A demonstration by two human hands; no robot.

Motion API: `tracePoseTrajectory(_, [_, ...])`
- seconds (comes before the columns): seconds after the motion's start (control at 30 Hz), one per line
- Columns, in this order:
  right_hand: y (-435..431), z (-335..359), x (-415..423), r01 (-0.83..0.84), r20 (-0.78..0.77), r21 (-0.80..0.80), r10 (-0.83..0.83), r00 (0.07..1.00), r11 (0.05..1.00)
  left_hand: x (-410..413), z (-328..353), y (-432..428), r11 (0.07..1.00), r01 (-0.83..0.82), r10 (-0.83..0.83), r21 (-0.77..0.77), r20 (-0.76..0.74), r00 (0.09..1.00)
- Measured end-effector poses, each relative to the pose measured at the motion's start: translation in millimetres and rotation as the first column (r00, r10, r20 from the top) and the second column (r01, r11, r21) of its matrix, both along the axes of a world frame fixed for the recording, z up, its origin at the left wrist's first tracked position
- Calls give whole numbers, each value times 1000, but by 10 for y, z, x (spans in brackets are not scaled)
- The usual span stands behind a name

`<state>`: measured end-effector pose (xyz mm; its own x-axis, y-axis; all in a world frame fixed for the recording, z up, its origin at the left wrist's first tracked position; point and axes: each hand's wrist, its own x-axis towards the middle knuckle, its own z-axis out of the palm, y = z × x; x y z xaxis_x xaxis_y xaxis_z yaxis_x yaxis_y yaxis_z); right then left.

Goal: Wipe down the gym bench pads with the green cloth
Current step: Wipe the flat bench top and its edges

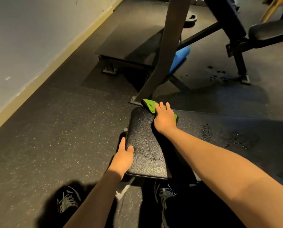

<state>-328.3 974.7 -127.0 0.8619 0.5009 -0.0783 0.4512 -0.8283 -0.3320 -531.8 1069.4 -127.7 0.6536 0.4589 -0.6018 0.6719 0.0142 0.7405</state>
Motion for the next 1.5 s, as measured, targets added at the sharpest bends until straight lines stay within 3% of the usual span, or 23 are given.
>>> tracePoseTrajectory(0.07, [67,-16,-150,-10,69,47,7,998,999,17,-72,4,1000,-27,27,5,6,1000])
tracePoseTrajectory(0.17, [87,-38,-423,-167,147,108,150,978,980,58,-147,-21,992,-117,119,-48,52,991])
tracePoseTrajectory(0.33, [96,-80,-719,-351,-70,293,386,920,889,105,-219,-30,967,-236,244,-96,78,967])
tracePoseTrajectory(0.47, [139,-37,-677,-260,-117,386,327,938,885,138,-169,-34,943,-294,310,-157,86,947])
tracePoseTrajectory(0.67, [205,-97,-702,-216,-29,352,242,970,911,192,-84,-31,913,-361,381,-190,77,922])
tracePoseTrajectory(0.97, [251,-143,-507,-60,-68,432,99,993,900,509,-84,98,903,-379,402,-204,84,912])
tracePoseTrajectory(1.13, [229,-137,-109,-18,60,274,2,998,962,542,-71,124,907,-342,375,-246,103,921])
tracePoseTrajectory(1.23, [208,-40,207,29,55,166,-39,998,986,501,-139,137,920,-311,346,-239,121,930])
tracePoseTrajectory(1.33, [238,-18,90,7,60,166,-18,998,986,498,-173,137,948,-269,293,-171,136,946])
tracePoseTrajectory(1.5, [181,-17,-538,-160,37,240,156,987,958,474,-58,63,963,-253,265,-91,156,952])
